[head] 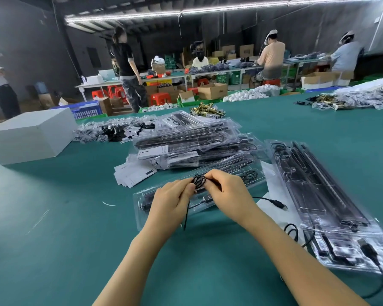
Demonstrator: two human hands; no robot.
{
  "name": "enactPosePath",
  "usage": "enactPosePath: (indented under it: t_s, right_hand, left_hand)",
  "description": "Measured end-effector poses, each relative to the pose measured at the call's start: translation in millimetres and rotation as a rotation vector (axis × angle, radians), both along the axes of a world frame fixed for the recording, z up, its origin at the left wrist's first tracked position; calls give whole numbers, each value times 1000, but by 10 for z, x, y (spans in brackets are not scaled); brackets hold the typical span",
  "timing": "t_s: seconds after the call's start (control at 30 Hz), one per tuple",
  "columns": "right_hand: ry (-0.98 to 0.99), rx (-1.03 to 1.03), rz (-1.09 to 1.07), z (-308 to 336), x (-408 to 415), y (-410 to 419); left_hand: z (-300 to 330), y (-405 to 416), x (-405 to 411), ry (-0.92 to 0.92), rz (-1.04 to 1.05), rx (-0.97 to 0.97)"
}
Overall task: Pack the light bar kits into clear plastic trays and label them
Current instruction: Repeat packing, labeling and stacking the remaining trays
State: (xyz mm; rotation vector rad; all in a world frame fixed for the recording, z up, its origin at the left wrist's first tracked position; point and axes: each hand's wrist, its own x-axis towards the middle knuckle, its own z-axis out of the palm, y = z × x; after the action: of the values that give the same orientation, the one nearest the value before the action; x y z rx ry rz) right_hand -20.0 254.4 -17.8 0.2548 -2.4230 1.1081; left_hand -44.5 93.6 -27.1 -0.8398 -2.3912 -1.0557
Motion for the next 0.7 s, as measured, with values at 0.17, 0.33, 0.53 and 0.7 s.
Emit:
enactPosePath:
  t_s: [0.17,0.33,0.53,0.7]
  right_hand:
    - [9,-72,-36,10,4,16]
    - [16,88,-55,63,19,82]
    - [65,178,-45,125,36,183]
    - [144,85,-88,118,33,121]
  left_hand:
    - [-1,29,16,37,38,-18]
    - [51,22,28,-75,90,83]
    - [53,-26,-11,-221,146,63]
    - [101,-26,-37,-233,115,-51]
